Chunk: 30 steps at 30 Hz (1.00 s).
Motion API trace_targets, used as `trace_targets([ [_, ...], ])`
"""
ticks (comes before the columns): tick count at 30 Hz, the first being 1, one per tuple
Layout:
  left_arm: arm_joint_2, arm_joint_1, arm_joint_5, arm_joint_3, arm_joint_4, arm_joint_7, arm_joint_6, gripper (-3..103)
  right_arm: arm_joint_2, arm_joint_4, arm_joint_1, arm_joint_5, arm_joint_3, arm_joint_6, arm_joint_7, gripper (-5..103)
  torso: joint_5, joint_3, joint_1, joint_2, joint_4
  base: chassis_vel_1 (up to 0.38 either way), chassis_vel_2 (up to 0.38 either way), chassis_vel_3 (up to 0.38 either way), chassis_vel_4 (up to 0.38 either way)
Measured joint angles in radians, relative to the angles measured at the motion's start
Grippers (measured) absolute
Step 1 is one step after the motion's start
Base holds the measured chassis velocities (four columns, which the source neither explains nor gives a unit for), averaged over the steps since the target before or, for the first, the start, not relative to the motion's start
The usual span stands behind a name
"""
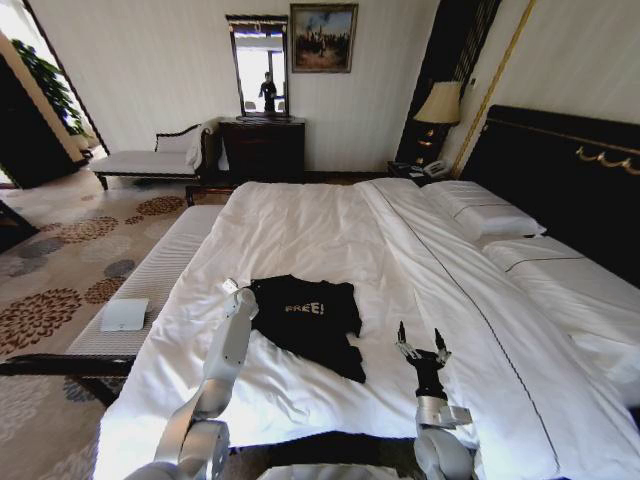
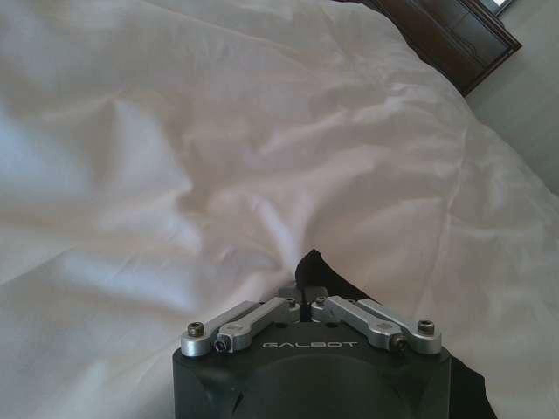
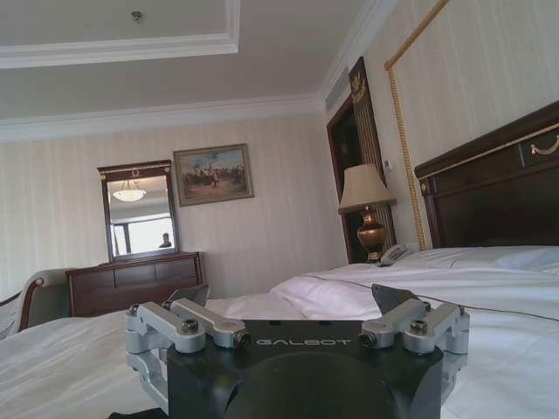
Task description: Fold the clothes on the bed.
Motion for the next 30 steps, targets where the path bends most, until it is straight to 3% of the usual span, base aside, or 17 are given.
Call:
trace_targets([
  [7,0.063,0.185,-0.037,0.015,-0.258,0.006,0.031,0,-0.005,-0.004,0.016,0.027,-0.010,-0.007,0.018,100,0.0000,0.000,0.000,0.000,0.0001,0.000,0.000,0.000,0.000],
  [11,0.104,0.338,-0.049,-0.005,-0.423,0.020,0.034,0,-0.032,0.010,0.028,0.122,-0.049,-0.054,0.024,100,-0.0002,0.000,0.000,0.000,0.0002,0.000,0.000,0.000,0.000],
  [17,0.146,0.468,-0.067,-0.045,-0.530,0.026,0.033,0,-0.082,0.008,0.096,0.230,-0.136,-0.126,0.042,100,-0.0001,0.000,0.000,0.000,0.0001,0.000,0.000,0.000,0.000],
  [21,0.169,0.550,-0.069,-0.074,-0.598,0.023,0.030,0,-0.143,-0.006,0.171,0.339,-0.219,-0.193,0.104,100,0.0000,0.000,0.000,0.000,0.0002,0.000,0.000,0.000,0.000],
  [25,0.195,0.645,-0.070,-0.101,-0.676,0.009,0.022,0,-0.291,-0.043,0.280,0.477,-0.290,-0.300,0.135,100,0.0001,0.000,0.000,0.000,-0.0001,0.000,0.000,0.000,0.000],
  [26,0.195,0.645,-0.070,-0.101,-0.676,0.009,0.022,0,-0.291,-0.043,0.280,0.477,-0.290,-0.300,0.135,100,0.0001,0.000,0.000,0.000,-0.0001,0.000,0.000,0.000,0.000],
  [30,0.235,0.712,-0.064,-0.103,-0.717,0.006,0.013,0,-0.419,-0.064,0.458,0.706,-0.386,-0.466,0.184,100,0.0004,0.000,0.000,0.000,0.0004,0.000,0.000,0.000,0.000],
])
